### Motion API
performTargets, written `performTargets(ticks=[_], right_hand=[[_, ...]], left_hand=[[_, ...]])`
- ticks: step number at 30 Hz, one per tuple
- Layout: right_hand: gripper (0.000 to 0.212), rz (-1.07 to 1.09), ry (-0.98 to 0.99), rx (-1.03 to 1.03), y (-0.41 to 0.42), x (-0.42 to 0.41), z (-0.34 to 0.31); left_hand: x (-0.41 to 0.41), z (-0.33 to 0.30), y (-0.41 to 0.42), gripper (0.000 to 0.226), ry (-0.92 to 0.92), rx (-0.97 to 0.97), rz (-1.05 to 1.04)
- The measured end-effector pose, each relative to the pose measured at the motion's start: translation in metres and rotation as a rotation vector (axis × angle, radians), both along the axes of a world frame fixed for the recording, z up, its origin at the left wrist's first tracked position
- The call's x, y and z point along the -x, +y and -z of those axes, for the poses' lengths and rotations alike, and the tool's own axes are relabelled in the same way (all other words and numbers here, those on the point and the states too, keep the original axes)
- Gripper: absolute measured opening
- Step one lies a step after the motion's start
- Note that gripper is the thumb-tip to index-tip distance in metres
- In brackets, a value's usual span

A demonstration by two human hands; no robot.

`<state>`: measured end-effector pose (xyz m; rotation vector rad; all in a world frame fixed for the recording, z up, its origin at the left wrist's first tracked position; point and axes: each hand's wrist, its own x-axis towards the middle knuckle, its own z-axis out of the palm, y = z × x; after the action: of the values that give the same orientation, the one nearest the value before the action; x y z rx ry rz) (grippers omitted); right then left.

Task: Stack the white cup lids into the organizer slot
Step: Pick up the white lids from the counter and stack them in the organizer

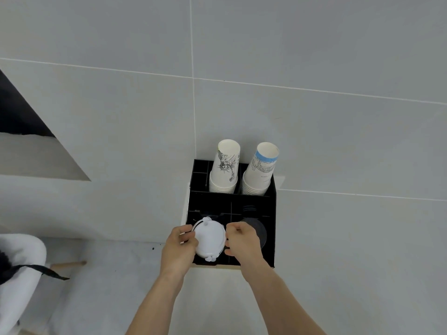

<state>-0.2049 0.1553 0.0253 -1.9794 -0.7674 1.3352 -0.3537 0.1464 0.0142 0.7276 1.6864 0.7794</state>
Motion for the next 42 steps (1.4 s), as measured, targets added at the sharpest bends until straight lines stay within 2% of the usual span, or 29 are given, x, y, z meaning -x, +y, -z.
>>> performTargets(ticks=[15, 36, 42], right_hand=[[0.036, -0.081, -0.068, 0.020, -0.001, 0.006, 0.004], [0.032, -0.057, -0.014, -0.061, -0.015, -0.013, -0.001], [0.023, -0.052, -0.009, -0.091, -0.026, -0.024, -0.013]], left_hand=[[-0.007, 0.007, 0.001, 0.042, 0.033, -0.056, 0.006], [-0.012, -0.004, -0.014, 0.044, 0.131, -0.138, -0.012], [-0.011, -0.008, -0.025, 0.044, 0.195, -0.181, 0.005]])
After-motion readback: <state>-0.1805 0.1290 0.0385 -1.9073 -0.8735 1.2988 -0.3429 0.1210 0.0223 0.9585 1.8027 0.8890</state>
